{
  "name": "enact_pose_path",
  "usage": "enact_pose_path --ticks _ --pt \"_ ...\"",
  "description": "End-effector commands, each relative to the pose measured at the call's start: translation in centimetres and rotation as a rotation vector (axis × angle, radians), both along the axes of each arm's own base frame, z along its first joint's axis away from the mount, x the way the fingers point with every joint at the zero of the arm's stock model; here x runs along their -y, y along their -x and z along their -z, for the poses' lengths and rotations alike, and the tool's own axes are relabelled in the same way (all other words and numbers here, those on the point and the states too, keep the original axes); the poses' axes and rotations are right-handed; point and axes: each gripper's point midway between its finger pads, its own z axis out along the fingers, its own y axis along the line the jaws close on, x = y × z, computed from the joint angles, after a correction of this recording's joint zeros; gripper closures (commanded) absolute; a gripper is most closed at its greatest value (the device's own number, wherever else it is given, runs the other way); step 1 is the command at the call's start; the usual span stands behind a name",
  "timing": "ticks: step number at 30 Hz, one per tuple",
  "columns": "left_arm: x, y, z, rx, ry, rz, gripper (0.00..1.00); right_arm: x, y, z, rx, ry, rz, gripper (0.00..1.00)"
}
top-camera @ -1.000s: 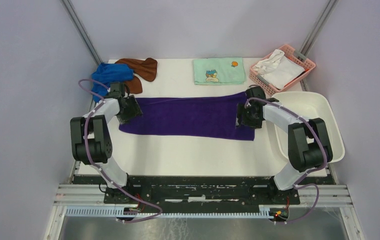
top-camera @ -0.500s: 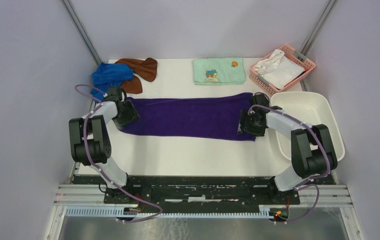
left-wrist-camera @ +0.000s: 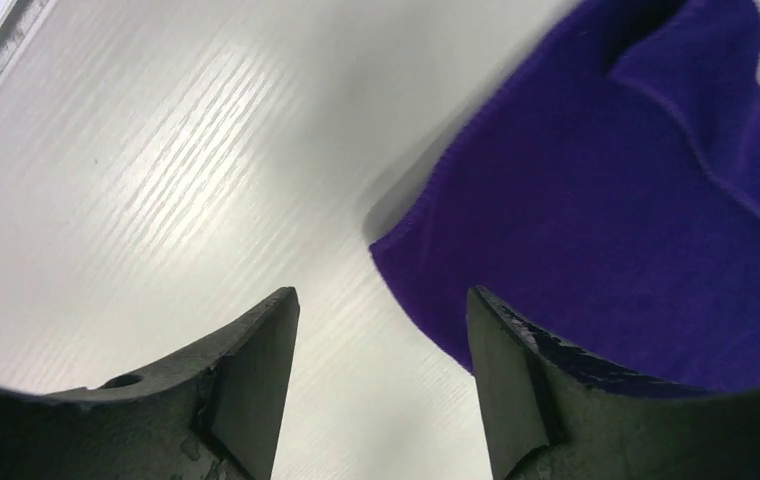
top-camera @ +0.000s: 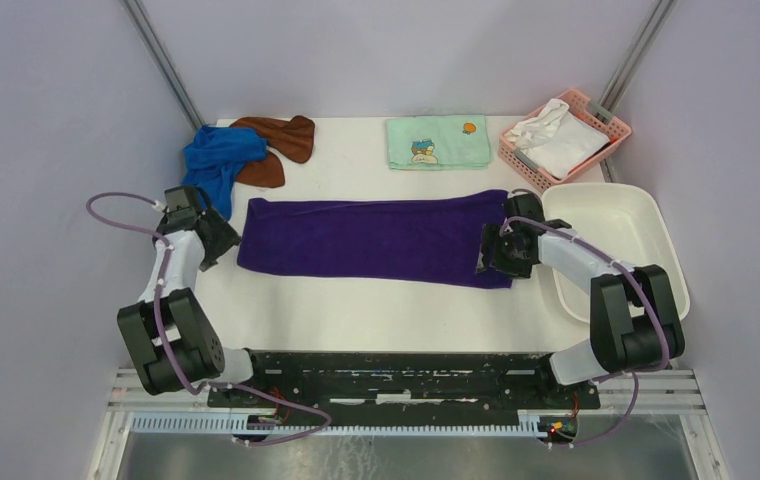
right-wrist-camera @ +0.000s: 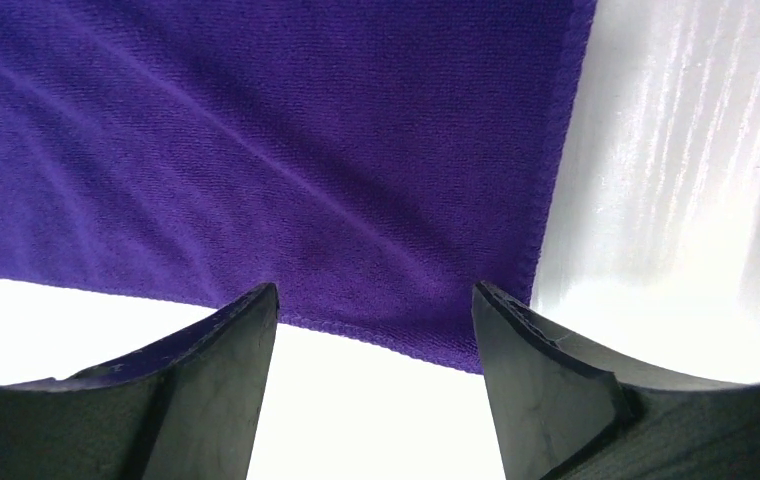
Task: Roll the towels
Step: Flatten out the towel at the center of the board.
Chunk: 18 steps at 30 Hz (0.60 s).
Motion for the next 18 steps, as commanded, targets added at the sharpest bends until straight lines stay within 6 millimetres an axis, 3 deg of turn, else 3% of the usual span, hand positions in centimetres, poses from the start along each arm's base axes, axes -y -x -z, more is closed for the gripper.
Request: enact_pose_path --ticks 1,4,18 --pt "0.0 0.8 2.4 -0.01 0.111 -0.072 0.35 -0.8 -0.8 -1.3 0.064 -0.044 -0.029 0.21" --pt "0.0 0.9 3.6 -0.023 0.132 -0.088 0.46 -0.8 -0.8 -1.6 0.077 -0.046 -0.032 0.21" --pt "1.2 -0.1 7.3 -0.061 0.233 -0.095 0.68 -0.7 -0.9 -1.9 0.099 -0.041 -0.035 0.22"
